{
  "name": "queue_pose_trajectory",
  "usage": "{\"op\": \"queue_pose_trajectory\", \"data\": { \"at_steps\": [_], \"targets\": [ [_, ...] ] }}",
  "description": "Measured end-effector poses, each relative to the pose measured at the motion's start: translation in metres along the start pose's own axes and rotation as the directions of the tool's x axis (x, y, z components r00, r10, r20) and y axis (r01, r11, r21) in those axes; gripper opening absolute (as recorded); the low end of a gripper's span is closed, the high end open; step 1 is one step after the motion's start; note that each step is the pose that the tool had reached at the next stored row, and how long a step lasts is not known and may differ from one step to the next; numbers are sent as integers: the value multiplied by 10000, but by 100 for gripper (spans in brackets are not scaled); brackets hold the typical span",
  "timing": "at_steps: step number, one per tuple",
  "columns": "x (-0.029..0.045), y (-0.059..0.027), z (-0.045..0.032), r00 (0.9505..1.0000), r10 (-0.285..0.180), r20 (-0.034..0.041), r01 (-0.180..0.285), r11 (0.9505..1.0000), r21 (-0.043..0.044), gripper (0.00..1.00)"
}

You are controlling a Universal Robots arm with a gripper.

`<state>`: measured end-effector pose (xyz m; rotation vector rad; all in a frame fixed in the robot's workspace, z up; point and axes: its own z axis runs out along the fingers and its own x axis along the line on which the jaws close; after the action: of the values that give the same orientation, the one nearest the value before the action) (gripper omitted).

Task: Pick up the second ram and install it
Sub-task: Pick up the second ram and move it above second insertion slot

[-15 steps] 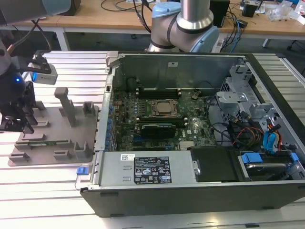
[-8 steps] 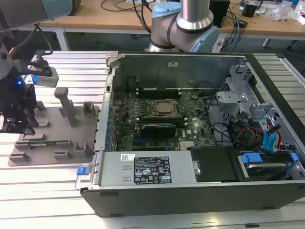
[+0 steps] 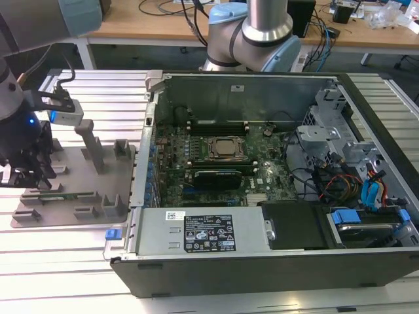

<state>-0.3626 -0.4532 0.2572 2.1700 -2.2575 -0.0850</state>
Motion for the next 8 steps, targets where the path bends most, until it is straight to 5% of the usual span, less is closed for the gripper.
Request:
{"op": "queue_pose_trajectory", "data": {
  "at_steps": [8],
  "targets": [
    [3,-5,112,10000,-4,-1,4,10000,0,30]
  ]
}}
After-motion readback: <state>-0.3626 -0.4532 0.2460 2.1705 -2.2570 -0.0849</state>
